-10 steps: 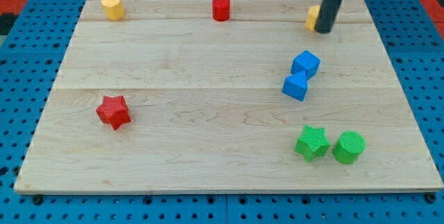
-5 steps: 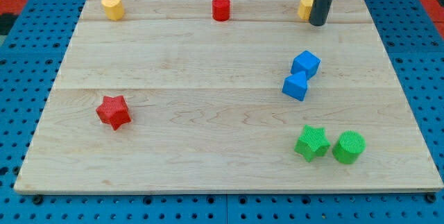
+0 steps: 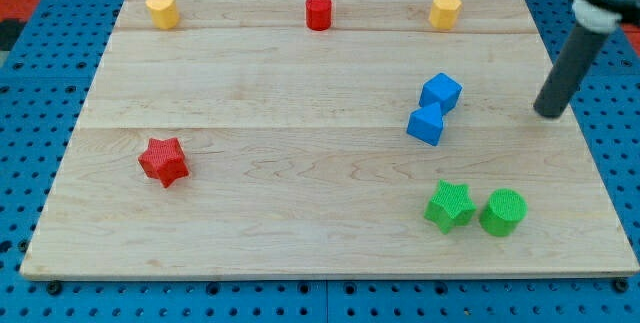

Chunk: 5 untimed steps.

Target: Push the blue triangle towards the left center of the board

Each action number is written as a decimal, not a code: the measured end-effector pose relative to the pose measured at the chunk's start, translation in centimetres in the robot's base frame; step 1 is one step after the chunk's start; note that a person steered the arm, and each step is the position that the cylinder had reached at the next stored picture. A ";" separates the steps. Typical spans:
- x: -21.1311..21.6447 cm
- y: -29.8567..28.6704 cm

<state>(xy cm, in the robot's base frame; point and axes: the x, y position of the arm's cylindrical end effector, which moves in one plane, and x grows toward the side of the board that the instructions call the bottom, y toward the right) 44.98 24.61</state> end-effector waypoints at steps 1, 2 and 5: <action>2.0 -9.5; -1.3 -14.7; -1.5 -12.2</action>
<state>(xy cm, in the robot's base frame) 43.43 12.40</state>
